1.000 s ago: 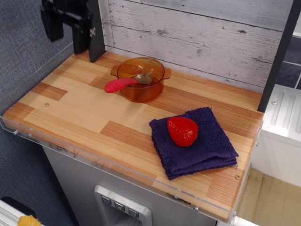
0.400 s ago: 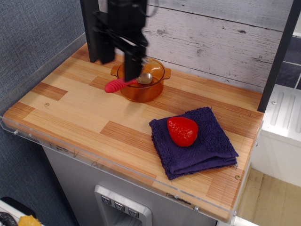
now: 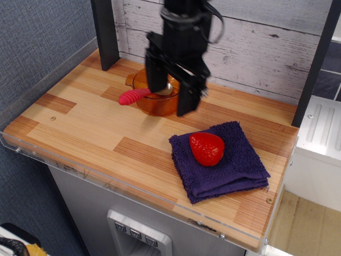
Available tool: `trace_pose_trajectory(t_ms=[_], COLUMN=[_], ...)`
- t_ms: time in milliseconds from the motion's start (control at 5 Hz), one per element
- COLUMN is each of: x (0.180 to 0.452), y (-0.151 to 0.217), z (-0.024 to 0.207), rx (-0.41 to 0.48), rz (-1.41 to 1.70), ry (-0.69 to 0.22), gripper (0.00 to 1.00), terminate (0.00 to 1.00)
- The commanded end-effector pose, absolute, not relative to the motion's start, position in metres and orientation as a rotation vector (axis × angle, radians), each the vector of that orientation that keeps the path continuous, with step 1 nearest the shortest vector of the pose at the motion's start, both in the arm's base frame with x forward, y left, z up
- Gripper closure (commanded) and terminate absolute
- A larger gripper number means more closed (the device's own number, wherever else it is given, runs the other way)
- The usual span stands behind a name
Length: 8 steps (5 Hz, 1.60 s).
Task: Place the strawberry behind the cloth.
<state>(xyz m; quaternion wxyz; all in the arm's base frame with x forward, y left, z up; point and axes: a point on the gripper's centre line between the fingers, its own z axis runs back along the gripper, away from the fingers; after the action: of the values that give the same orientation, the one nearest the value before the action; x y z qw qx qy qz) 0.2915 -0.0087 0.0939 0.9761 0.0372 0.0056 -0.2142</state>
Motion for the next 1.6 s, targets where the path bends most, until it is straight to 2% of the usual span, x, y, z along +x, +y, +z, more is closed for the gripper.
trace_pose_trajectory(t_ms=[0, 400, 600, 1000, 1200, 1400], x=[0.281, 0.277, 0.281, 0.284, 0.285, 0.283], y=[-0.040, -0.052, -0.051, -0.055, -0.054, -0.049], z=[0.089, 0.064, 0.054, 0.041, 0.040, 0.052], rx=[0.039, 0.071, 0.119, 0.107, 0.102, 0.115], rz=[-0.532, -0.562, -0.551, -0.561, -0.556, -0.540], ry=[-0.010, 0.042, 0.054, 0.072, 0.074, 0.061], gripper=[0.00, 0.00, 0.00, 0.00, 1.00, 1.00], terminate=[0.00, 0.00, 0.00, 0.00, 0.00, 0.00])
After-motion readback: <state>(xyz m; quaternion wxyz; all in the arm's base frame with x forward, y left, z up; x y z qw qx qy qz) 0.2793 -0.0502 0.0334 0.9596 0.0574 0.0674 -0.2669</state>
